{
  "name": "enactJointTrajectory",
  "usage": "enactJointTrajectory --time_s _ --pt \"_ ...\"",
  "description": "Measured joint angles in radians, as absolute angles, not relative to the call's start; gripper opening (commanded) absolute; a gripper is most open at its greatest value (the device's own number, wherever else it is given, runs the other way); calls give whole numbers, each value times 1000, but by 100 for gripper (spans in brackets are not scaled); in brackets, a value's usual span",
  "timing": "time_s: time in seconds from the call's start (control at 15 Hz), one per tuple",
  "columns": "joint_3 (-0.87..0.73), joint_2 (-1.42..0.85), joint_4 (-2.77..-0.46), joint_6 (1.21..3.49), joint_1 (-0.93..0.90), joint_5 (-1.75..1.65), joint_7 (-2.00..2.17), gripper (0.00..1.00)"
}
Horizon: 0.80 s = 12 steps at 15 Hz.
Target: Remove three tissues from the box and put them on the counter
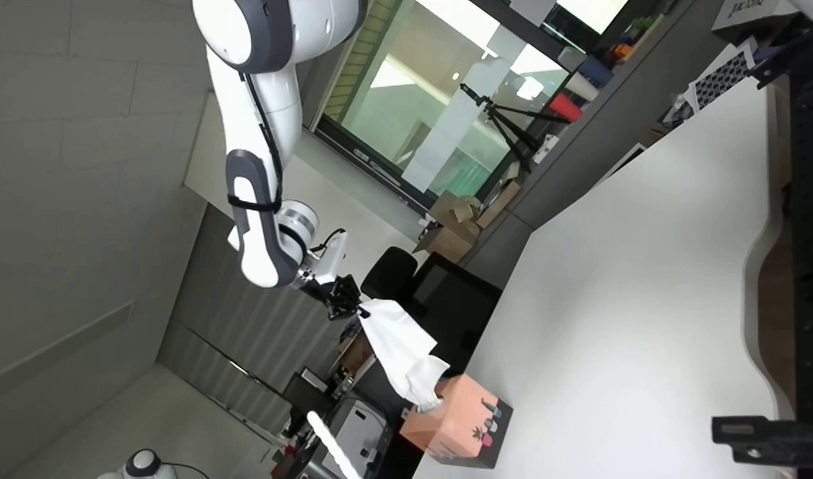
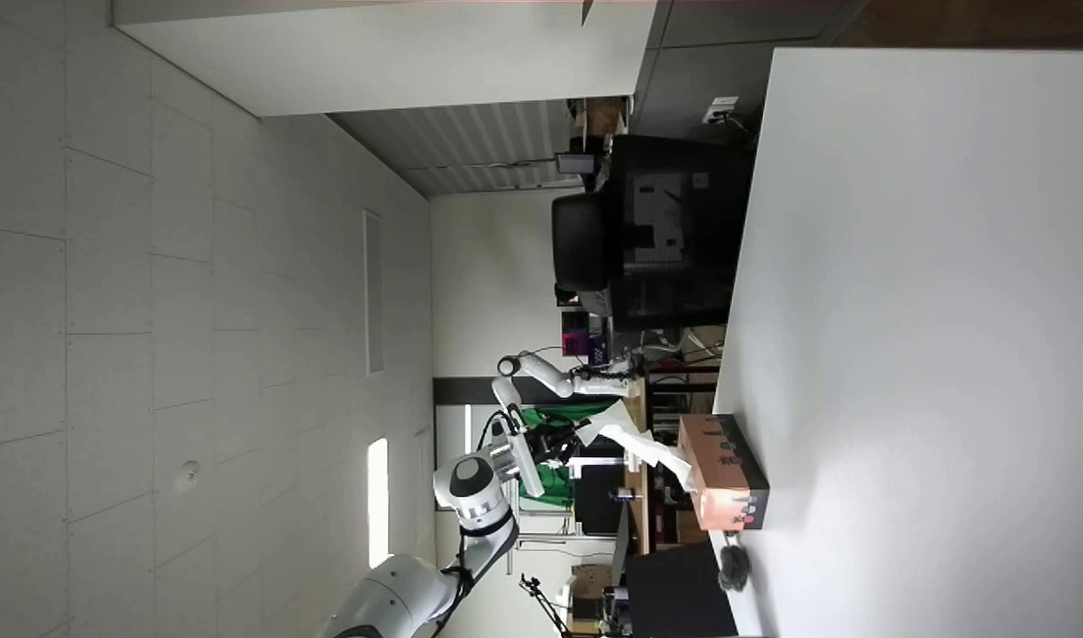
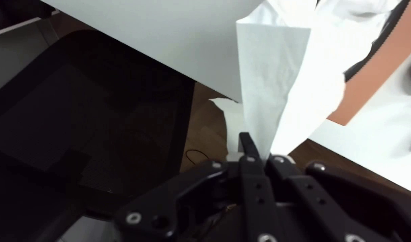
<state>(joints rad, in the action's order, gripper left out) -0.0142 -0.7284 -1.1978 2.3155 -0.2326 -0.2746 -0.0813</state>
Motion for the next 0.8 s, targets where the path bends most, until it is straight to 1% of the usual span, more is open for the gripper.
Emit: enactJointTrajectory --time_s 0.47,0.8 --pt "-37 -777 -1199 2272 -128 -252 -79 0" --pt "-78 -860 -1200 2212 -114 -257 -30 0"
